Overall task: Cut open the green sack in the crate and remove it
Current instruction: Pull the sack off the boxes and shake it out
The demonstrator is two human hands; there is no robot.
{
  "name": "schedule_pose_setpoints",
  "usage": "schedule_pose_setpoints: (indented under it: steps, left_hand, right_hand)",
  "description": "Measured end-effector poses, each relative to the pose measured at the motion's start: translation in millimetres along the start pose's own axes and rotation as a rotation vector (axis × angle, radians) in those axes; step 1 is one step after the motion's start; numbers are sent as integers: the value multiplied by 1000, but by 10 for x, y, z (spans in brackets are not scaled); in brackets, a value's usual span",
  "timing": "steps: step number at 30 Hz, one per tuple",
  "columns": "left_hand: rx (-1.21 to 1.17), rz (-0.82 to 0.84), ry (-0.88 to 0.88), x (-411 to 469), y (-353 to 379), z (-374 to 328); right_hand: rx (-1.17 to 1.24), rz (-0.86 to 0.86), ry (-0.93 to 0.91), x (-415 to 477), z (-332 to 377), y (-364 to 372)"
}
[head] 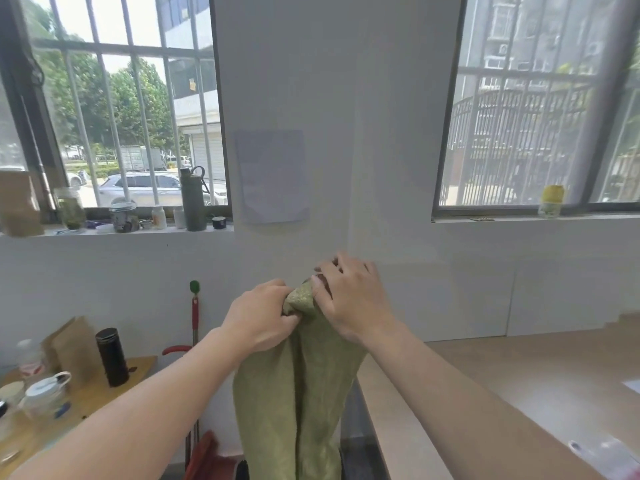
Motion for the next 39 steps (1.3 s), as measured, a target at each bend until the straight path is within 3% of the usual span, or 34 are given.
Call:
schedule_pose_setpoints:
  steps: [4,9,13,18,22,26,28,33,37,39]
  left_hand:
    - [-163,94,-114,145,-42,63]
    - [-262,158,-107,239,-104,-69]
    - [-264,204,-48,220,-175,-197]
    - [-116,178,62,249,-274,-153]
    - [64,97,197,197,-312,-110]
    - [432,-46,291,107,-232,-120]
    - [504,-121,317,73,-185,-128]
    - [395,-149,254,60,-64,-53]
    - [180,-56,185,127,-91,53]
    - [89,-13,154,167,-100,76]
  right_hand:
    - [-24,-41,-144,-98,154,32]
    - [-10,8,-56,-170,109,203]
    - [109,-64,0,-140,41,242]
    - [168,-119,-26,-86,23,244]
    - [258,70,57,-6,-28,430]
    - [443,164,105,74,33,513]
    - [538,195,158,115,25,528]
    - [728,274,252,136,29,622]
    - [525,284,193,102,41,636]
    - [349,178,77,118,84,500]
Point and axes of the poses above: each hand's wrist, its own x-axis towards the middle knuckle, its own y-axis out of the palm, z = x × y, the point moved 8 cm from there along x, towards the middle knuckle, and after that the axes turned 10 degrees about -y, right-handed, at the moved point
